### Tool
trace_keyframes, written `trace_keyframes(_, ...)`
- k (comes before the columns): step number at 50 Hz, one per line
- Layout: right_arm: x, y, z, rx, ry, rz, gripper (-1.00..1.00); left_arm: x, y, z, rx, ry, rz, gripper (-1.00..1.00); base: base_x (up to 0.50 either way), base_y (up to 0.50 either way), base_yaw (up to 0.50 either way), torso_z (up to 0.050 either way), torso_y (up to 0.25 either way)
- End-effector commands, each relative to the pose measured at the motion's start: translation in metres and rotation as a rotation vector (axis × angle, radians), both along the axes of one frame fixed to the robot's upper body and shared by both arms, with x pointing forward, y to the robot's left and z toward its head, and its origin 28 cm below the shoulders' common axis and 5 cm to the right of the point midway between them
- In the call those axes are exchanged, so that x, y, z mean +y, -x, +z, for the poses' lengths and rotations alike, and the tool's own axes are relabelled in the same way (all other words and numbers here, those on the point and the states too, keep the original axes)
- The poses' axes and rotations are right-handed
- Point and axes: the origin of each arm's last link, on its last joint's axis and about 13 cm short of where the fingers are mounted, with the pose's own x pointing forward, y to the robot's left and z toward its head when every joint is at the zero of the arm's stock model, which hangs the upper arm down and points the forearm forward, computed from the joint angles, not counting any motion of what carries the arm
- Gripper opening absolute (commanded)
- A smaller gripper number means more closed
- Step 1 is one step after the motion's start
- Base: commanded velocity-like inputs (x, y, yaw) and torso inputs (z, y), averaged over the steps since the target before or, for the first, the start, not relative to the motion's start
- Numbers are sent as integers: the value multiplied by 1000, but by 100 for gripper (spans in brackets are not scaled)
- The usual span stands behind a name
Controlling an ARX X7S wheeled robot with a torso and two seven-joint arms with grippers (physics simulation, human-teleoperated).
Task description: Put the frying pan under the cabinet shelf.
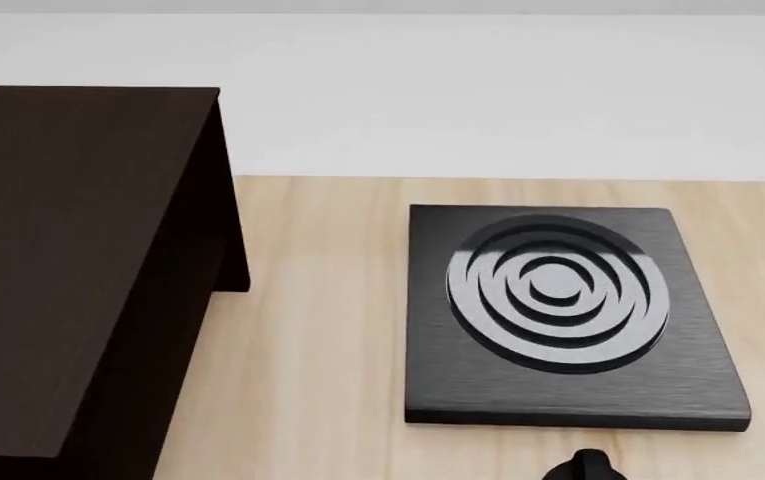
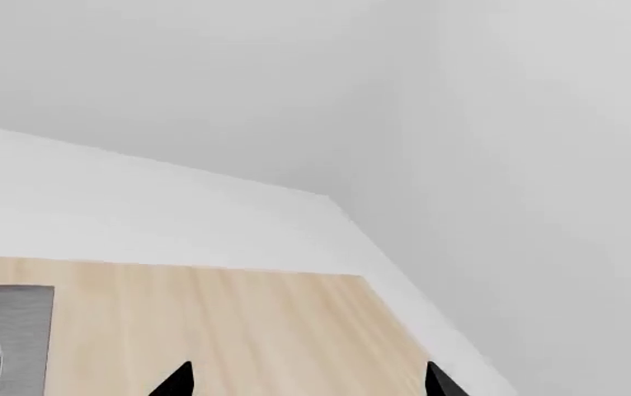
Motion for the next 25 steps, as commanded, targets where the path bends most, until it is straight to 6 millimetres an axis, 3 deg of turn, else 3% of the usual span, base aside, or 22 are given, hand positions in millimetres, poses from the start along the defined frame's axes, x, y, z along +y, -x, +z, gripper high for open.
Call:
trace_keyframes(1, -5, 7, -17, 34, -34, -20, 100, -1, 0, 0, 0, -5, -3, 100, 0, 0, 0, 0, 0)
trace_keyframes(8, -9, 6, -34, 72, -56, -34, 100, -1, -1, -2, 4, -2, -2, 100, 0, 0, 0, 0, 0)
trace_keyframes(25, -12, 15, -43, 130, -59, -42, 100, -2, -6, -2, 9, -1, -5, 100, 0, 0, 0, 0, 0)
